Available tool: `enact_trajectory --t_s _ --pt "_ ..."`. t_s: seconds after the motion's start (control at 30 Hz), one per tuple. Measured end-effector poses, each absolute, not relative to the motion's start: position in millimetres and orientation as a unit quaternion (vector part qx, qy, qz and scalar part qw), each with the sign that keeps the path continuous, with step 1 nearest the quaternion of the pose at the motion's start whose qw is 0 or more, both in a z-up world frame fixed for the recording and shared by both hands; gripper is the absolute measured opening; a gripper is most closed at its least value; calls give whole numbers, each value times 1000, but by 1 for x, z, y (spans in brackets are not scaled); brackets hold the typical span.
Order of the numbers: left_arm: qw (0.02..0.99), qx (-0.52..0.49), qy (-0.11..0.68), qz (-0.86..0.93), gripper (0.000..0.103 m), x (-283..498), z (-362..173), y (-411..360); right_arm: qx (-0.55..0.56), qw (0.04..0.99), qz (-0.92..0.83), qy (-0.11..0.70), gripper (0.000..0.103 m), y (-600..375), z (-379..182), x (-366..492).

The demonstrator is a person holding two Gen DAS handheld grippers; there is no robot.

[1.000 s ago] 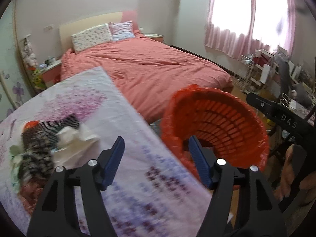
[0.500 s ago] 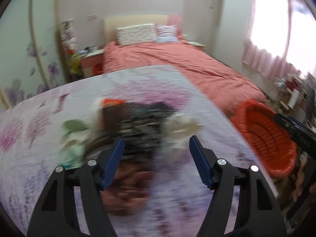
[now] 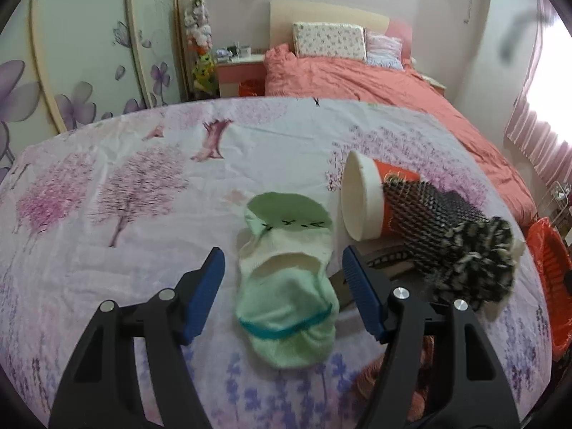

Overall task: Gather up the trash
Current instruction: 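Grasp the green sock with the left gripper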

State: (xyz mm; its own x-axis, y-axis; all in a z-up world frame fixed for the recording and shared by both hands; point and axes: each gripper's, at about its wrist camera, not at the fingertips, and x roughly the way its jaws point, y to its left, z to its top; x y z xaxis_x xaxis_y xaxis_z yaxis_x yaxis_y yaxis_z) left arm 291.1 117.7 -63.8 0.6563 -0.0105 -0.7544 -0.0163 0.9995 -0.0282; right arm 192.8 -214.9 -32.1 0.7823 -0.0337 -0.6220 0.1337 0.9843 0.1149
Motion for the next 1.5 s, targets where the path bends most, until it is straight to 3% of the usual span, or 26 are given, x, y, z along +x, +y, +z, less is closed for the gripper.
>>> enact_trajectory --t_s 0.1,0.3,0.37,0.47,0.6,0.67,0.83,0.93,1.03,1.5 --pt "901 -9 434 2 67 305 -79 114 72 940 -41 330 69 -209 -33 197" --pt "896 -3 443 3 50 310 -90 123 65 939 -33 336 69 -201 -37 199" --pt "897 5 442 5 37 308 -89 127 67 938 -31 339 69 -198 -39 201" --pt "896 2 445 10 26 306 -88 138 69 937 -26 341 69 -194 -41 201" --pt "896 -4 443 28 33 300 -87 161 67 937 -20 342 69 -190 -42 200" --pt "897 -10 441 33 45 298 -87 164 66 937 -17 342 69 -185 -42 202" --pt "898 -35 438 15 46 298 -88 155 64 937 -8 345 69 -175 -43 203" --pt "901 -27 432 17 36 297 -88 145 57 937 -6 346 69 -170 -42 204" --pt "902 -12 431 20 11 296 -87 142 58 937 -5 345 69 -168 -42 205" --pt "899 -12 431 74 11 288 -86 193 109 930 8 352 69 -154 -45 234"
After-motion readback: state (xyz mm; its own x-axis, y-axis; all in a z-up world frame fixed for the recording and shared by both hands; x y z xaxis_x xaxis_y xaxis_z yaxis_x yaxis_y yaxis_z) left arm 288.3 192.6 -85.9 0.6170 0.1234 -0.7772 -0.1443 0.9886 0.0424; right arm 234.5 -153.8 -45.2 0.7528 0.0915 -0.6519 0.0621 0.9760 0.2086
